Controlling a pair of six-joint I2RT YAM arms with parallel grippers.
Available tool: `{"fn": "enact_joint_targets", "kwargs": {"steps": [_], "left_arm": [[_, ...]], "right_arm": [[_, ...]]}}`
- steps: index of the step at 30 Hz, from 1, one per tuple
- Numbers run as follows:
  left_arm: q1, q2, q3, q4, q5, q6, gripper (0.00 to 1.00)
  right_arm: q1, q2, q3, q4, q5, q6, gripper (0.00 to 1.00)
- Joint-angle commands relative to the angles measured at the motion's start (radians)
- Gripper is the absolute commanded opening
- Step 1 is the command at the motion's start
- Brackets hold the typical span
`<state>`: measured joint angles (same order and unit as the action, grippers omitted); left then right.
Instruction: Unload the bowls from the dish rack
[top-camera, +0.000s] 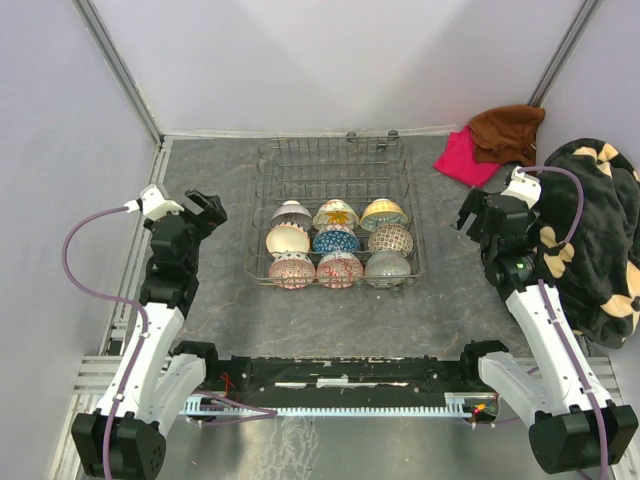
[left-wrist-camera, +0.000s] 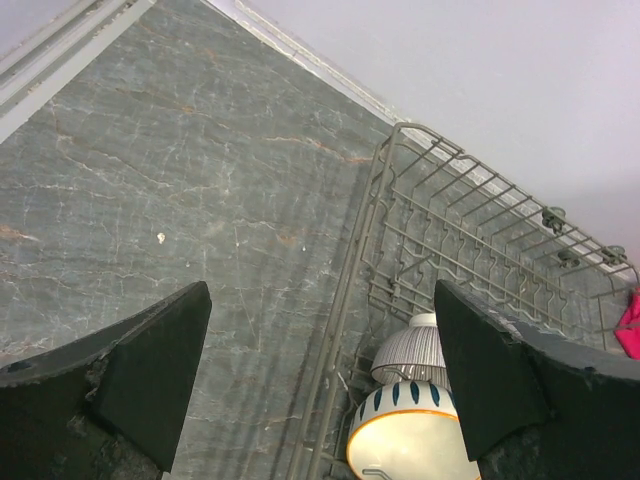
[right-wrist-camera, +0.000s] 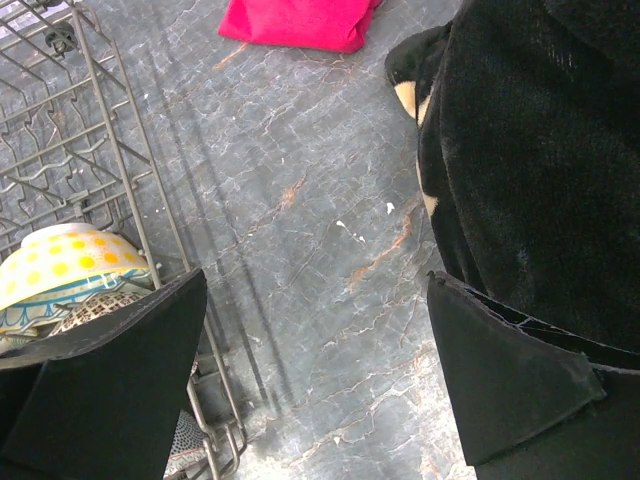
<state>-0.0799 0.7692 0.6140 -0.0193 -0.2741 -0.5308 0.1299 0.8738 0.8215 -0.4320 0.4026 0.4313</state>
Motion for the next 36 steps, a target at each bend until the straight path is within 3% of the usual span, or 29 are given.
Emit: {"fn": "enact_joint_targets", "kwargs": {"steps": [1,31,36], "left_arm": [[0.005,-0.030,-0.006,0.015,-0.036,-0.034,0.99],[0.005,-0.036,0.006,-0.019,-0.044,-0.018,0.99],[0.006,-0.098,-0.026,-0.030,-0.098,-0.071,0.99]], "right_arm": [[-0.001,-0.023,0.039,0.004,0.019,0.008,0.99],[-0.001,-0.021,0.033,0.011,0.014,0.003,0.99],[-0.001,-0.020,0.034,0.021,-0.036,-0.017,0.99]]}}
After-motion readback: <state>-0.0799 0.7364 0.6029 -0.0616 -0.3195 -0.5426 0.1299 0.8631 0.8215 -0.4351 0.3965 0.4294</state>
